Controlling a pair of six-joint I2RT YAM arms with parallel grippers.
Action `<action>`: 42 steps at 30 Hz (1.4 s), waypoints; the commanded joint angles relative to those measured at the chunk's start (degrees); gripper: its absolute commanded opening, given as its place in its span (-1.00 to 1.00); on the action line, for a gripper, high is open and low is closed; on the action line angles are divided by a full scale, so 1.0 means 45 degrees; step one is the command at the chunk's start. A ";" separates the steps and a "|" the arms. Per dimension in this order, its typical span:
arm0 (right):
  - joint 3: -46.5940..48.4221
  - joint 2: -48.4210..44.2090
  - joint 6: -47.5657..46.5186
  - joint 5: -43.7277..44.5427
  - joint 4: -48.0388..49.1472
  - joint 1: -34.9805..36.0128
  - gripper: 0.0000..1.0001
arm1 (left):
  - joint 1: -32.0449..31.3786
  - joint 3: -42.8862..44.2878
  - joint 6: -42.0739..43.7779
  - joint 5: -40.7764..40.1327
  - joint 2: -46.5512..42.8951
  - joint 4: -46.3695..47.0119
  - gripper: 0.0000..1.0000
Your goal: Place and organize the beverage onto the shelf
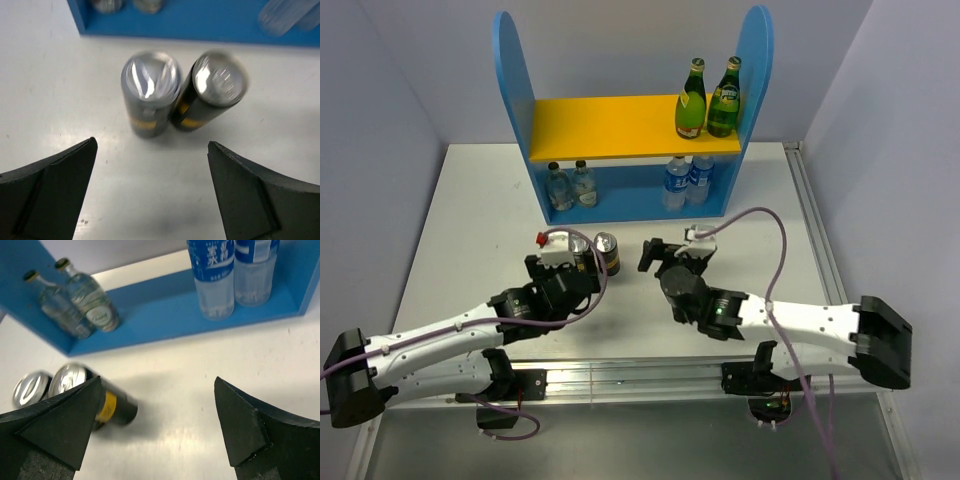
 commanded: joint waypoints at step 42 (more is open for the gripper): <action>-0.3500 -0.8429 0.3094 0.2014 -0.6897 0.2446 1.00 | 0.2819 -0.1151 0.1669 -0.0200 0.6785 0.9221 0.99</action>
